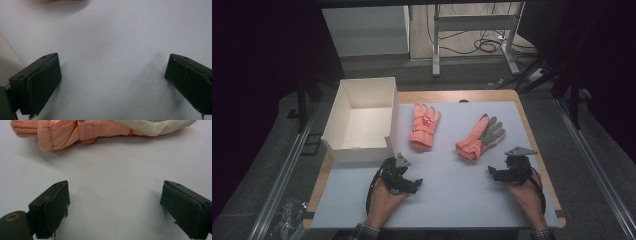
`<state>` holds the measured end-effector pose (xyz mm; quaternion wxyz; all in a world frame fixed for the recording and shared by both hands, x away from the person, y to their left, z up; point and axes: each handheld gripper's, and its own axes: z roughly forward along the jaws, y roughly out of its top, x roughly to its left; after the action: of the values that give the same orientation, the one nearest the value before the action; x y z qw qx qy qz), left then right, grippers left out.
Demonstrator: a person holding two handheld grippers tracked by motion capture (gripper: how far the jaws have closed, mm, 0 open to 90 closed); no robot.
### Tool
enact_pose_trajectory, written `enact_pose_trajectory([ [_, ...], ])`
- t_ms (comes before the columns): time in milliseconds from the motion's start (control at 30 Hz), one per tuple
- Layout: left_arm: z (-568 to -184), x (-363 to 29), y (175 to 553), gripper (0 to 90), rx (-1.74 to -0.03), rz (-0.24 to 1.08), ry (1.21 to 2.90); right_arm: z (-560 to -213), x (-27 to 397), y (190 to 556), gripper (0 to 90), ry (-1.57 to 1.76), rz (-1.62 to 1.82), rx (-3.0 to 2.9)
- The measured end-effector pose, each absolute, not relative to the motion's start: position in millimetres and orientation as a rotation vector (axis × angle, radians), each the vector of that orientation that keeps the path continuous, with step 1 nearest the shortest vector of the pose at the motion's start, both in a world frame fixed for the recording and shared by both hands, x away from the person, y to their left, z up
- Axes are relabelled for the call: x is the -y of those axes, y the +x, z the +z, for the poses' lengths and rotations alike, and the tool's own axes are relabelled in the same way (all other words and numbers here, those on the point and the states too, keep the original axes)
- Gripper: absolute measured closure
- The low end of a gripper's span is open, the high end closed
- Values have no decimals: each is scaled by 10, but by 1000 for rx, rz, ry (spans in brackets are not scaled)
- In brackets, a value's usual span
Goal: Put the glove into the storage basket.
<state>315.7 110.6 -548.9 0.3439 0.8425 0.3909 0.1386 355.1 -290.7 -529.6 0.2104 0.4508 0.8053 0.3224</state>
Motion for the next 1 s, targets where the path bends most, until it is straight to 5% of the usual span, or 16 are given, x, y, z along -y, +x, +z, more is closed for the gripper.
enact_pose_trajectory([
  [1000, -5488, -1106, 3156, 6, -1016, 361, 2190, -4911, 2859, 3805, 257, 1249, 1010, -2214],
])
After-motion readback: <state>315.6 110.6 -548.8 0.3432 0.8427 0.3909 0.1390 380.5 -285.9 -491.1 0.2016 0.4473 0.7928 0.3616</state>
